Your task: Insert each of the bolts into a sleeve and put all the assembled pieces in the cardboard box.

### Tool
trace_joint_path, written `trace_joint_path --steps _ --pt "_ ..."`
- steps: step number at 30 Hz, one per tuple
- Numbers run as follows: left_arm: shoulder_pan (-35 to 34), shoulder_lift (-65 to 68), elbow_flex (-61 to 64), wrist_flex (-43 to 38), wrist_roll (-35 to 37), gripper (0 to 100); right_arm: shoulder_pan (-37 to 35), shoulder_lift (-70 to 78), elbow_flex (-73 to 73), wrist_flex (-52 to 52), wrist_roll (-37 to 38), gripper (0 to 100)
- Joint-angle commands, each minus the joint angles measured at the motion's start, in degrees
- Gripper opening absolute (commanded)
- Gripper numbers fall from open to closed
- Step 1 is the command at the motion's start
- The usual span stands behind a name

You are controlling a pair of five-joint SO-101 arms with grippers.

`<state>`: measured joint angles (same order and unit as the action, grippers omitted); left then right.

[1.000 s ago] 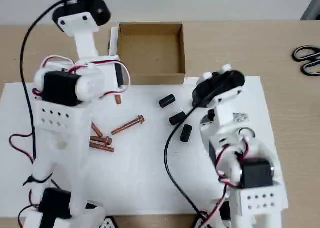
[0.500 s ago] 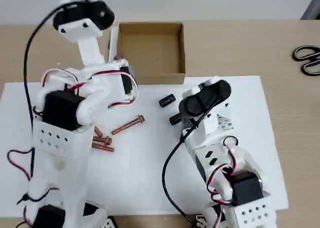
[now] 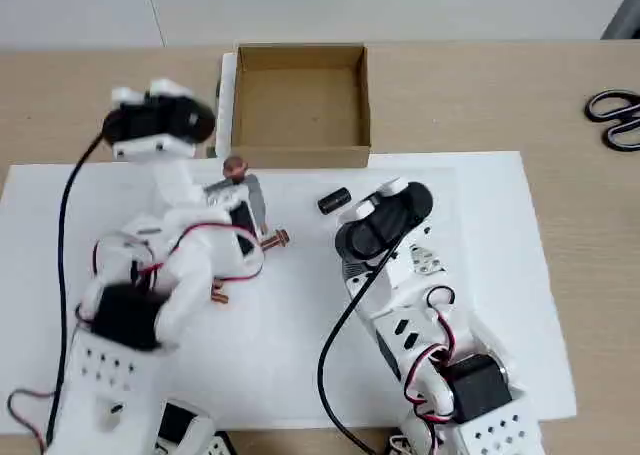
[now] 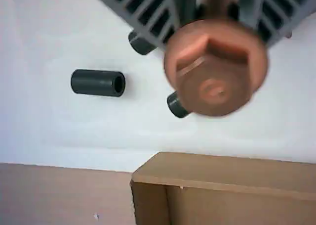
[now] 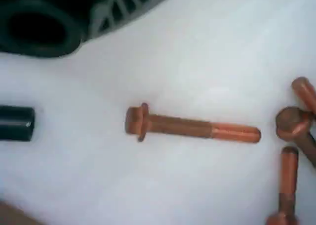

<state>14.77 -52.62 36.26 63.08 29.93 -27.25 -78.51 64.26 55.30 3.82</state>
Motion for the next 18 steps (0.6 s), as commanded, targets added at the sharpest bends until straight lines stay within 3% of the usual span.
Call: trace_joint_path --steps 1,7,18 --pt "0.35 -6.95 5.49 -4.84 -0.44 1 -2.59 -1.54 0.26 -1.63 -0.53 0.2" --pt "1.41 -13.63 13.67 -11.16 -0.79 1 -8.48 -2.24 3.16 -5.93 -0.53 0.2" --pt "9.76 -22.59 21.93 -17.85 -7.91 1 -9.01 -2.15 7.82 -13.76 -0.44 0.2"
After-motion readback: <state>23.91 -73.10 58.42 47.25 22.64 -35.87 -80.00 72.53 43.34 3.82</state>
